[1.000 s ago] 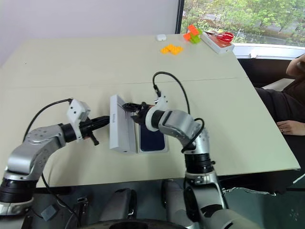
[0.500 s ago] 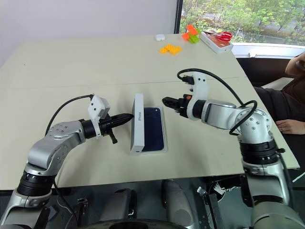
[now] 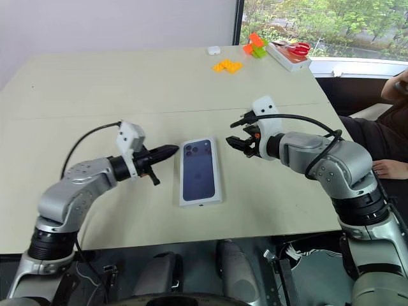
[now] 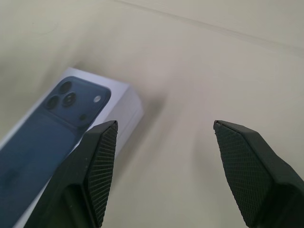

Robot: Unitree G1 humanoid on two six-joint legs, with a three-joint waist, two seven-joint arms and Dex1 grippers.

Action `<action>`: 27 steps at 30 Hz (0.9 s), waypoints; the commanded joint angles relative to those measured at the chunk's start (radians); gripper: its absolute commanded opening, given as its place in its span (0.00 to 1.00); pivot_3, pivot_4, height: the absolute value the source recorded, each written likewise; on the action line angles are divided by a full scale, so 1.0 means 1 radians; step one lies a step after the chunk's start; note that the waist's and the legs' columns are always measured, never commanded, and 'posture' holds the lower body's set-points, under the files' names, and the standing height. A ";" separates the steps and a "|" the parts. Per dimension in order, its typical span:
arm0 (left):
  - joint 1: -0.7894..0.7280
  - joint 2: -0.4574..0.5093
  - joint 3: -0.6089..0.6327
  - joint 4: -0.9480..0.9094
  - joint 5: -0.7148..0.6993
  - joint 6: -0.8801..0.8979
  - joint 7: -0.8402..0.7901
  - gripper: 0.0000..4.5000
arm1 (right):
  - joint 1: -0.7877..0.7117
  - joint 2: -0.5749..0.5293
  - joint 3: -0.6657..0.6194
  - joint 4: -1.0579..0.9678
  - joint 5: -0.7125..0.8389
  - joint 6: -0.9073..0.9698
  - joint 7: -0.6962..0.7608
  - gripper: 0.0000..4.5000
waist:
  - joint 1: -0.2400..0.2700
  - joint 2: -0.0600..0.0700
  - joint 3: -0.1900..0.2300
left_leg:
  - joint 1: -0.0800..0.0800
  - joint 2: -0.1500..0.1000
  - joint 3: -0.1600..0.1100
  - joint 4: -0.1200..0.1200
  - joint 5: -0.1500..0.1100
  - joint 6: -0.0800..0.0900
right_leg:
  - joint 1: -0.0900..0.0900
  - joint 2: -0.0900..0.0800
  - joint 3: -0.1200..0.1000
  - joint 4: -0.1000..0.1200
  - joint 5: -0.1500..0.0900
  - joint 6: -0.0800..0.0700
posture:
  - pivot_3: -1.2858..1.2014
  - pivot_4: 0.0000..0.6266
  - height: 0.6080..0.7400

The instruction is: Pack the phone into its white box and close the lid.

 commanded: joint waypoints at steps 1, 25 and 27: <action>0.040 0.061 0.073 -0.026 -0.008 0.045 0.013 0.00 | 0.020 -0.022 0.018 -0.043 -0.099 -0.050 0.092 0.75 | 0.000 0.000 0.000 | 0.000 0.000 0.000 0.000 0.000 0.000 | 0.000 0.000 0.000 0.000 0.000 0.000 | 0.52 0.24 0.90; 0.052 -0.005 -0.208 -0.132 0.061 0.138 0.062 0.00 | 0.109 0.018 0.115 -0.133 -0.411 -0.070 0.349 0.01 | 0.027 0.000 0.000 | 0.002 -0.002 0.000 0.001 0.000 0.000 | 0.001 -0.001 -0.001 0.000 0.000 -0.001 | 0.52 0.24 0.90; 0.042 -0.016 -0.211 -0.129 0.060 0.141 0.066 0.00 | 0.110 0.027 0.116 -0.136 -0.418 -0.066 0.356 0.01 | 0.027 0.000 0.000 | 0.002 -0.002 0.000 0.001 0.000 0.000 | 0.001 -0.001 -0.001 0.001 0.000 -0.001 | 0.52 0.24 0.90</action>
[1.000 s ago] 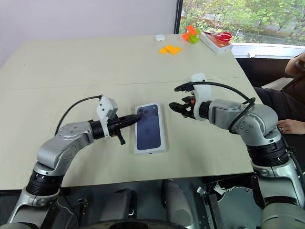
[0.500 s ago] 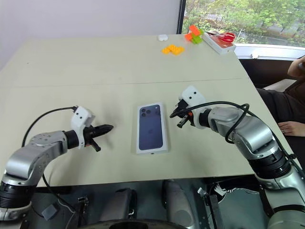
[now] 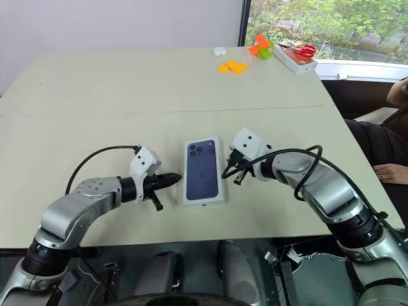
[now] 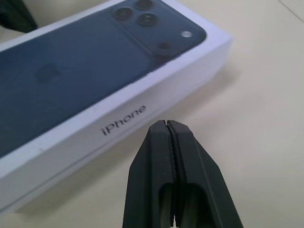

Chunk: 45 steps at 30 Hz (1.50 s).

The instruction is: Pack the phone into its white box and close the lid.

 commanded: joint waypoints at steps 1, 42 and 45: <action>-0.020 -0.020 -0.009 -0.026 -0.002 -0.002 0.007 0.00 | -0.002 0.019 -0.013 -0.044 -0.017 0.003 0.013 0.01 | 0.000 0.000 0.000 | 0.000 0.000 0.000 0.000 0.000 0.000 | 0.000 0.000 0.000 0.000 0.000 0.000 | 0.52 0.24 0.90; -0.071 -0.073 -0.024 -0.002 0.008 0.043 0.023 0.00 | 0.021 0.058 -0.041 -0.063 -0.100 0.032 0.054 0.01 | 0.001 0.000 0.000 | -0.002 0.000 -0.001 0.011 -0.001 0.002 | 0.000 -0.001 -0.001 0.003 0.001 -0.001 | 0.52 0.24 0.90; -0.070 -0.077 -0.023 -0.007 0.005 0.049 0.023 0.00 | 0.022 0.057 -0.042 -0.062 -0.102 0.034 0.056 0.01 | 0.001 0.000 0.000 | -0.002 -0.001 -0.001 0.011 -0.001 0.002 | 0.000 -0.001 -0.001 0.003 0.001 -0.001 | 0.52 0.24 0.90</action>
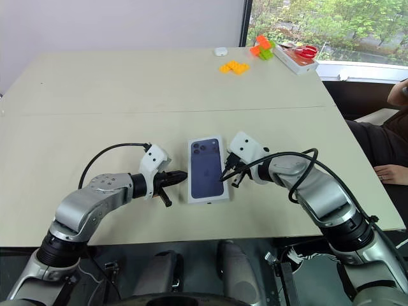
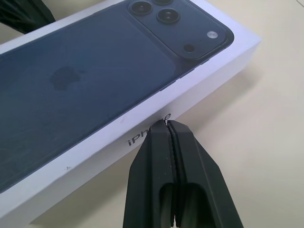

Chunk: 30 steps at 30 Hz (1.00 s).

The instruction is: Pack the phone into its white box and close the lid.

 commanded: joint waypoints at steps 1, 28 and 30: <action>-0.016 -0.013 0.010 -0.051 -0.021 -0.007 -0.006 0.00 | -0.001 0.003 -0.027 -0.043 -0.002 -0.004 0.008 0.01 | 0.000 0.000 0.000 | 0.000 0.000 0.000 0.000 0.000 0.000 | 0.000 0.000 0.000 0.000 0.000 0.000 | 0.52 0.24 0.90; -0.017 -0.016 0.006 -0.033 0.000 -0.023 -0.002 0.00 | 0.023 0.017 -0.001 -0.058 -0.020 0.009 0.024 0.01 | 0.000 0.000 0.000 | 0.000 0.000 0.000 0.000 0.000 0.000 | 0.000 0.000 0.000 0.000 0.000 0.000 | 0.52 0.24 0.90; -0.008 -0.008 0.005 -0.032 0.004 -0.028 -0.006 0.00 | 0.027 0.009 -0.002 -0.059 -0.030 0.001 0.026 0.01 | 0.000 0.000 0.000 | 0.000 0.000 0.000 0.000 0.000 0.000 | 0.000 0.000 0.000 0.000 0.000 0.000 | 0.52 0.24 0.90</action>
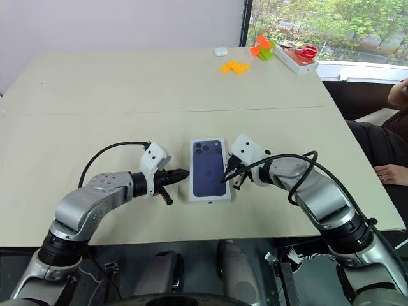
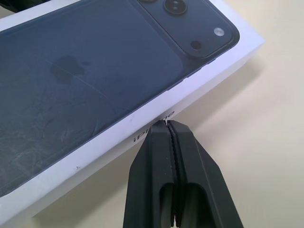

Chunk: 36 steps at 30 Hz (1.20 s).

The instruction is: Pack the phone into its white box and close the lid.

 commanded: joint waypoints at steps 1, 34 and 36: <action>0.004 0.014 0.010 -0.032 0.002 -0.030 -0.012 0.00 | 0.007 -0.011 -0.007 -0.055 -0.007 -0.028 0.019 0.01 | 0.000 0.000 0.000 | 0.000 0.000 0.000 0.000 0.000 0.000 | 0.000 0.000 0.000 0.000 0.000 0.000 | 0.52 0.24 0.90; -0.246 -0.147 0.060 0.263 0.052 -0.067 0.089 0.00 | 0.182 -0.053 -0.102 -0.184 0.078 -0.104 0.072 0.01 | -0.002 0.000 -0.004 | 0.016 -0.001 0.001 0.001 -0.005 0.009 | 0.017 0.000 0.001 -0.003 -0.004 0.002 | 0.52 0.24 0.90; -0.222 -0.150 0.182 0.228 0.016 -0.121 0.113 0.00 | 0.170 -0.012 -0.176 -0.152 0.083 -0.146 0.035 0.01 | -0.002 0.000 -0.004 | 0.016 0.000 0.001 0.001 -0.005 0.009 | 0.017 0.001 0.000 -0.003 -0.004 0.002 | 0.52 0.24 0.90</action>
